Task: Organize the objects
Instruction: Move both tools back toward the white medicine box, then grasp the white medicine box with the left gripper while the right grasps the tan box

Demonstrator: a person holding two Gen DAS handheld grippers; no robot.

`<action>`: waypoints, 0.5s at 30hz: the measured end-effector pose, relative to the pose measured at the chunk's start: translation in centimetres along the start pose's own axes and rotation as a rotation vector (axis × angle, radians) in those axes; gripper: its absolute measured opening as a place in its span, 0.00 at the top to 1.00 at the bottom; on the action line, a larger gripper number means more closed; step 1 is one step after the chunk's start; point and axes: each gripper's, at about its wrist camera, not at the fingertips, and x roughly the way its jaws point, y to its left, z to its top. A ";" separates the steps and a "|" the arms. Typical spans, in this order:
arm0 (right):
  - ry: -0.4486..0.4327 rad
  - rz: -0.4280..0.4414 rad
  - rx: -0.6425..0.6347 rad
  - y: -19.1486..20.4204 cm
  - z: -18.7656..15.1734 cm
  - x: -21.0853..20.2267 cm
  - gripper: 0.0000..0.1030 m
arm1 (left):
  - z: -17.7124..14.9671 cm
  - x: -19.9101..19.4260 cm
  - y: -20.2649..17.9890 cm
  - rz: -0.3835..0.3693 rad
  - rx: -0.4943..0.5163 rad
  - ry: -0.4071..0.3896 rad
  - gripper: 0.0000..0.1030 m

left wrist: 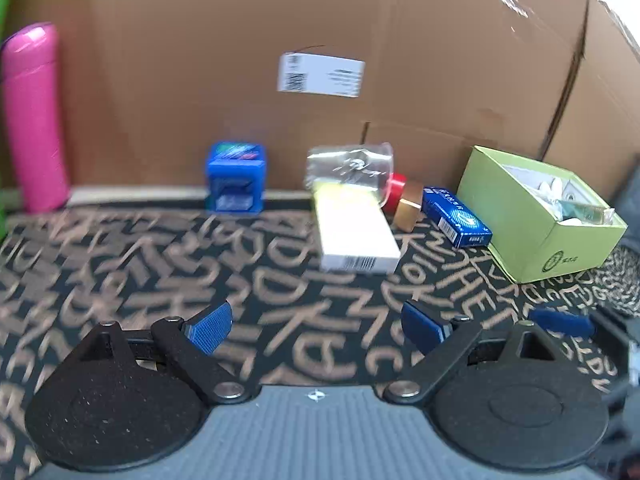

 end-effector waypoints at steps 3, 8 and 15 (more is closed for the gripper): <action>0.033 -0.007 0.021 -0.3 -0.6 0.9 0.00 | 1.5 2.8 -1.2 -0.001 0.037 -0.004 0.08; 0.040 -0.052 0.049 -1.5 -0.9 1.2 0.00 | 3.2 7.3 -3.0 0.019 0.101 -0.006 0.08; 0.021 -0.078 0.070 -2.8 -0.4 2.0 0.00 | 3.1 9.7 -1.7 0.011 0.117 0.029 0.33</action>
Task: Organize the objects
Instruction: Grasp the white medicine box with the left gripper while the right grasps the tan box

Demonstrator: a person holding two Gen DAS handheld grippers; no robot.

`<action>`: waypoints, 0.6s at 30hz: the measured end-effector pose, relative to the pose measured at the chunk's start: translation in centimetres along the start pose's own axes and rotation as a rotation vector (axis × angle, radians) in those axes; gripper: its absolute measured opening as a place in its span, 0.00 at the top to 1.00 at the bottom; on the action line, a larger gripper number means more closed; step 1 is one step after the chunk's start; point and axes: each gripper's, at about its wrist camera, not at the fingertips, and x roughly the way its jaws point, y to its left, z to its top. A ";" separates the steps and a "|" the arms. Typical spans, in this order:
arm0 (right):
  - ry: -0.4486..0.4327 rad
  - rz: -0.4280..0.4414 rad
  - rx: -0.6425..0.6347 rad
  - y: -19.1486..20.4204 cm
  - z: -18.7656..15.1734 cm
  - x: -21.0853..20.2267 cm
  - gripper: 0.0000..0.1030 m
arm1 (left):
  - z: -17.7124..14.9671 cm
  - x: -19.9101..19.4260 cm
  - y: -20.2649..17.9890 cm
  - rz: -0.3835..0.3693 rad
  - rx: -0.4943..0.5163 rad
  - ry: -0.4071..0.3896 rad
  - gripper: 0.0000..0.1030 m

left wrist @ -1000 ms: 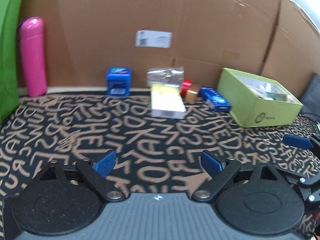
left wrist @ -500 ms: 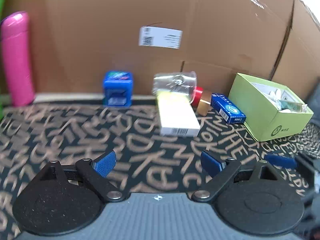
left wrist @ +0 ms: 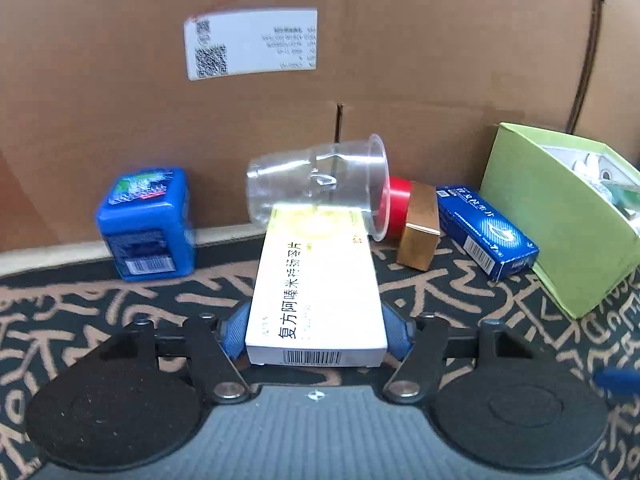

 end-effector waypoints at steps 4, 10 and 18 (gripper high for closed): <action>-0.031 -0.039 -0.025 0.1 1.2 1.2 0.07 | -2.0 -2.9 1.4 -0.012 0.021 0.022 0.33; -0.079 -0.117 -0.057 0.2 5.2 5.6 0.20 | -4.9 -7.0 3.0 -0.010 0.041 0.049 0.33; -0.047 -0.201 -0.024 -0.7 8.7 11.9 0.54 | -6.2 -8.3 3.0 -0.034 0.072 0.049 0.28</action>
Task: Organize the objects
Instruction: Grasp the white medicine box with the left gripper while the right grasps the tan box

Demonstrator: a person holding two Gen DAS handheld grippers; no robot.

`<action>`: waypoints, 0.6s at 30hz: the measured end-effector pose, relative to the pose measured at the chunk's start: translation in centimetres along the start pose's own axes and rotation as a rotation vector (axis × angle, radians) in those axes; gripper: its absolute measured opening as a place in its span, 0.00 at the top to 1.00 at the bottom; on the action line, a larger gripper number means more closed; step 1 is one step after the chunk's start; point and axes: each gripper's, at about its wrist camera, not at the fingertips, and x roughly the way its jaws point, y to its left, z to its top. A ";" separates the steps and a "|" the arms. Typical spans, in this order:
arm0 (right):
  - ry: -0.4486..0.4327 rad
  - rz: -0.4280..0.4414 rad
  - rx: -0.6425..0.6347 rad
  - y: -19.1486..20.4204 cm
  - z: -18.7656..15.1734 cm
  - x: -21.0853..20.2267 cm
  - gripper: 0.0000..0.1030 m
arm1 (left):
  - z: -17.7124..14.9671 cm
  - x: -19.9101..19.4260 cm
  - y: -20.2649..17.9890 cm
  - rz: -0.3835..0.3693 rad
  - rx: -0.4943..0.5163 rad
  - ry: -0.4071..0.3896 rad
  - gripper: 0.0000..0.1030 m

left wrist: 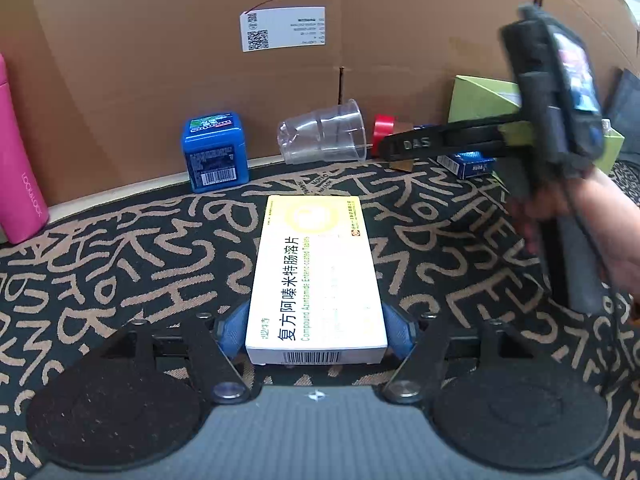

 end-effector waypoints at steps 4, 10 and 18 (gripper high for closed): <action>0.034 0.015 0.044 -1.0 -0.9 0.2 0.73 | 0.4 0.4 0.1 0.006 -0.019 0.002 0.21; 0.030 0.097 0.012 -2.2 -3.1 -4.4 0.76 | 0.7 0.5 0.0 0.009 -0.040 -0.006 0.33; 0.081 0.207 -0.039 -2.5 -8.6 -14.0 0.77 | -1.3 -2.2 -2.5 -0.053 0.004 0.029 0.33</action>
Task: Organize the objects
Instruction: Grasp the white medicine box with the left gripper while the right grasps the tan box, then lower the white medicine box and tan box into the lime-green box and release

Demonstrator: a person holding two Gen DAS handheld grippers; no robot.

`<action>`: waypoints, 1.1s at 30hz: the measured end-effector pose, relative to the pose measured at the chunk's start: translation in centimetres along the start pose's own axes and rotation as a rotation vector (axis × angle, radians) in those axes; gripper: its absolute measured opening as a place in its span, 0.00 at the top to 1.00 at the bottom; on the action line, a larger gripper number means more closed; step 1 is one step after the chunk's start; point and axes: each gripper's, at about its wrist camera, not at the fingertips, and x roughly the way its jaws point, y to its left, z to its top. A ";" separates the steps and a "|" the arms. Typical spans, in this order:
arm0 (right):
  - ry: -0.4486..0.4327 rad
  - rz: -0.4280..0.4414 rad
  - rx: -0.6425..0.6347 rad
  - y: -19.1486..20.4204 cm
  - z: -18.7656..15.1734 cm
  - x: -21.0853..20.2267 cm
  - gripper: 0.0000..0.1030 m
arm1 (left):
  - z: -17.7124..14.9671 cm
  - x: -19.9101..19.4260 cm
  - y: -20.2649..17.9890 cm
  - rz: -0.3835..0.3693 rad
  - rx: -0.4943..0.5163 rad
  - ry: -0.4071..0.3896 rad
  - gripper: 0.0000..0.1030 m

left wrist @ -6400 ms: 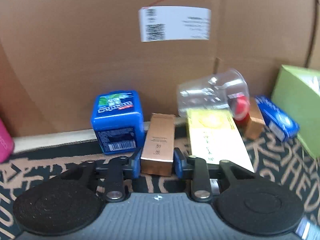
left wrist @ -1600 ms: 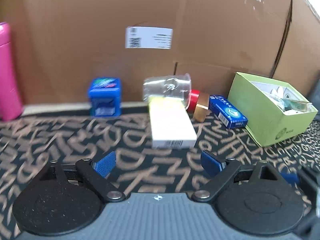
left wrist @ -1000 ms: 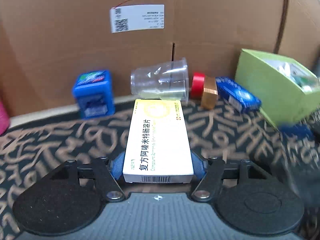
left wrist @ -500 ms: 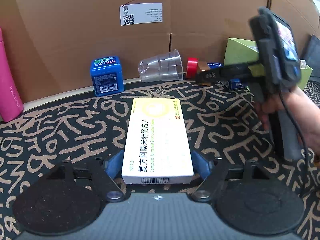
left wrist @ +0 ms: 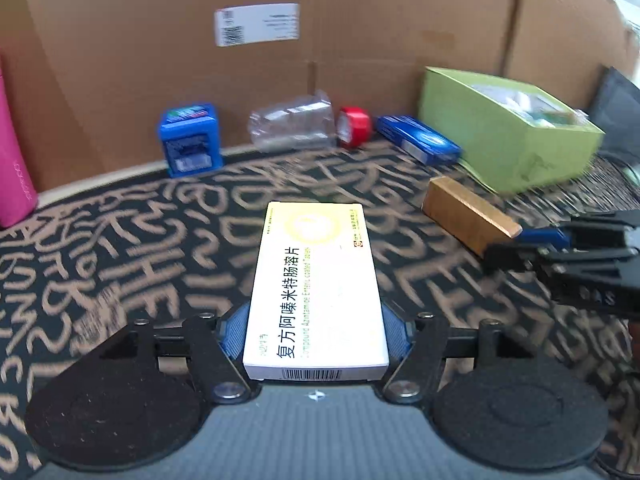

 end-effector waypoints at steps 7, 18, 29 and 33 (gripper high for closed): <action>0.042 0.017 -0.012 0.2 -4.0 -5.9 0.67 | -2.4 -1.6 -3.4 0.010 0.101 0.008 0.25; -0.023 -0.018 -0.081 1.1 -1.6 -3.5 0.58 | -0.6 0.4 -3.4 0.033 0.018 0.024 0.32; -0.008 0.026 -0.005 -0.2 -1.8 -2.0 0.77 | 0.0 0.8 -4.4 0.042 0.016 0.017 0.33; -0.030 0.018 0.022 -1.1 -2.4 -4.1 0.77 | 0.8 -0.2 -5.9 -0.024 0.012 -0.010 0.33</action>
